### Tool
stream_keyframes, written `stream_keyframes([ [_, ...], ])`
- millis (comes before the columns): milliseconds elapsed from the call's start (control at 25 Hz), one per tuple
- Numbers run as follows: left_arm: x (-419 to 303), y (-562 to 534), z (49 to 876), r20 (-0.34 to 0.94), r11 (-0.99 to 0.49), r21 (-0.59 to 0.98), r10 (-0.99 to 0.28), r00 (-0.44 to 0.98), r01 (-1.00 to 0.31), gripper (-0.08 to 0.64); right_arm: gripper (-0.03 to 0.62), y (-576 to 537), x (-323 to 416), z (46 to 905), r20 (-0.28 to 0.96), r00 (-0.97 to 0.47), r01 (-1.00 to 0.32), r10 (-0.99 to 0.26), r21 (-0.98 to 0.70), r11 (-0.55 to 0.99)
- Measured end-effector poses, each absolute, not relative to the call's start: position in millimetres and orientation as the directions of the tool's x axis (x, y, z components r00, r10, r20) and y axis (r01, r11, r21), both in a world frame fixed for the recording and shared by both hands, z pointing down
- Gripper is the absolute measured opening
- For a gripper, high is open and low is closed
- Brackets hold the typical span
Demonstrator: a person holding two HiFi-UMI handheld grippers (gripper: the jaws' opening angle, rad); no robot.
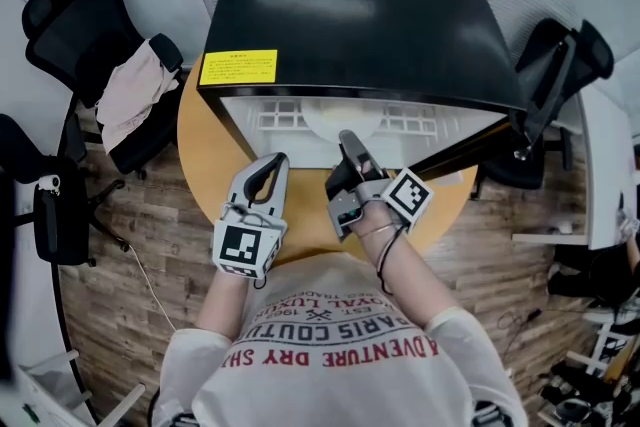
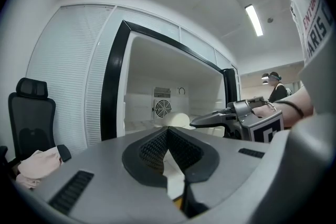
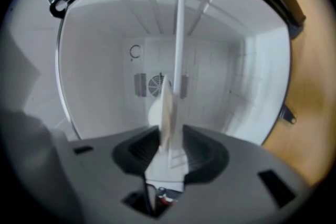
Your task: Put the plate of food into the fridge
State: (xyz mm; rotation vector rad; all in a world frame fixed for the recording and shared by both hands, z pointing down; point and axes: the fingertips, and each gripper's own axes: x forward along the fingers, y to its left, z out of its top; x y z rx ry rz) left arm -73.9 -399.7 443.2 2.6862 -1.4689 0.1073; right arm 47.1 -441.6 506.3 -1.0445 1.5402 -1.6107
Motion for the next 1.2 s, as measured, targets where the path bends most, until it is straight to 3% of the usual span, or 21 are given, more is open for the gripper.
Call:
stream_keyframes([
  [480,-72,-401,448,0.112,-0.547,0.02,-0.831,0.545,-0.837,0.032,0.21,-451,42,512,0.115,-0.488,-0.151,-0.865,-0.987,-0.046],
  [720,-70,-395,447,0.113,-0.536,0.028,-0.837,0.536,-0.844,0.032,0.21,-442,37,504,0.042,-0.526,-0.057,-0.85,-0.998,-0.014],
  [920,-72,-388,442,0.101,-0.533,0.001,-0.841,0.531,-0.846,0.032,0.207,-427,38,504,0.049,-0.542,-0.081,-0.839,-0.997,-0.006],
  [960,-72,-387,442,0.1,-0.534,0.001,-0.841,0.531,-0.846,0.032,0.177,-423,39,504,0.058,-0.539,-0.099,-0.84,-0.995,-0.005],
  [1000,-71,-384,441,0.1,-0.535,0.002,-0.84,0.533,-0.845,0.032,0.088,-419,42,505,0.067,-0.533,-0.117,-0.844,-0.993,-0.005],
  [1040,-70,-382,442,0.099,-0.537,0.003,-0.839,0.534,-0.844,0.032,0.041,-415,46,506,0.076,-0.525,-0.135,-0.848,-0.991,-0.006],
  [1200,-63,-375,440,0.095,-0.545,0.017,-0.834,0.544,-0.839,0.032,0.028,-402,56,507,0.092,-0.522,-0.208,-0.848,-0.978,0.022],
])
